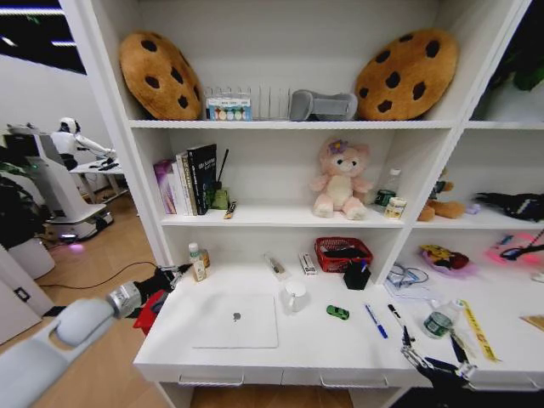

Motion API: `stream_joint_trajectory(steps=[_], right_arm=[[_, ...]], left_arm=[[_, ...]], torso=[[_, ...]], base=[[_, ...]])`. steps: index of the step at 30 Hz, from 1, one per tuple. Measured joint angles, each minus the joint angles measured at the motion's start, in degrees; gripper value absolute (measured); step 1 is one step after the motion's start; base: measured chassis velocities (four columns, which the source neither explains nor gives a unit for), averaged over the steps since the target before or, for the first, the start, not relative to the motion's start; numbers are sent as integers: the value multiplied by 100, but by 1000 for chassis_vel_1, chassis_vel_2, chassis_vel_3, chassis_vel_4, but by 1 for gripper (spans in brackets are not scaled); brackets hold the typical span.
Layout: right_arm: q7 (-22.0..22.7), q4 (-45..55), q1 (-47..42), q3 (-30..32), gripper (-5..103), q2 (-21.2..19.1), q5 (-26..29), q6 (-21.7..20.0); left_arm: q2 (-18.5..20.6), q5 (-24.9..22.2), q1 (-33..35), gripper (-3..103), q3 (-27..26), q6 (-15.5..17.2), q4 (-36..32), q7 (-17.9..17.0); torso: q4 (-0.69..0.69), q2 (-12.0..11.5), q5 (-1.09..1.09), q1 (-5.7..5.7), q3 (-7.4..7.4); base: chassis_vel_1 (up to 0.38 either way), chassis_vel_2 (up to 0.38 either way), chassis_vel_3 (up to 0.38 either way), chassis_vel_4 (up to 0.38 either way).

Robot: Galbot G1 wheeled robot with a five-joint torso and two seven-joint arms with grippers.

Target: Organize the objects on the table.

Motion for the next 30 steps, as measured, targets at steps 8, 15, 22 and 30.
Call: stream_joint_trajectory(steps=[8, 15, 22, 30], right_arm=[[207, 226, 41, -79, 100, -186, 48, -387], [282, 437, 29, -295, 100, -249, -16, -606], [278, 616, 16, -513, 100, -290, -125, -636], [252, 563, -19, -575, 100, -380, -118, -548]], left_arm=[[-1743, 151, 1549, 47, -1493, 498, -1279, -1020], [-2868, 421, 2482, 75, -1913, 394, -2185, -551], [-3174, 347, 2640, 96, -2080, 532, -2782, -495], [-3476, 444, 2822, 100, -2221, 669, -2998, -409]], torso=[[-4, 0, 1, 0, -1], [-4, 1, 3, -1, -1], [-6, 1, 0, -1, -1], [-4, 1, 0, 0, -1]], base=[[0, 0, 0, 0], [0, 0, 0, 0], [0, 0, 0, 0], [0, 0, 0, 0]])
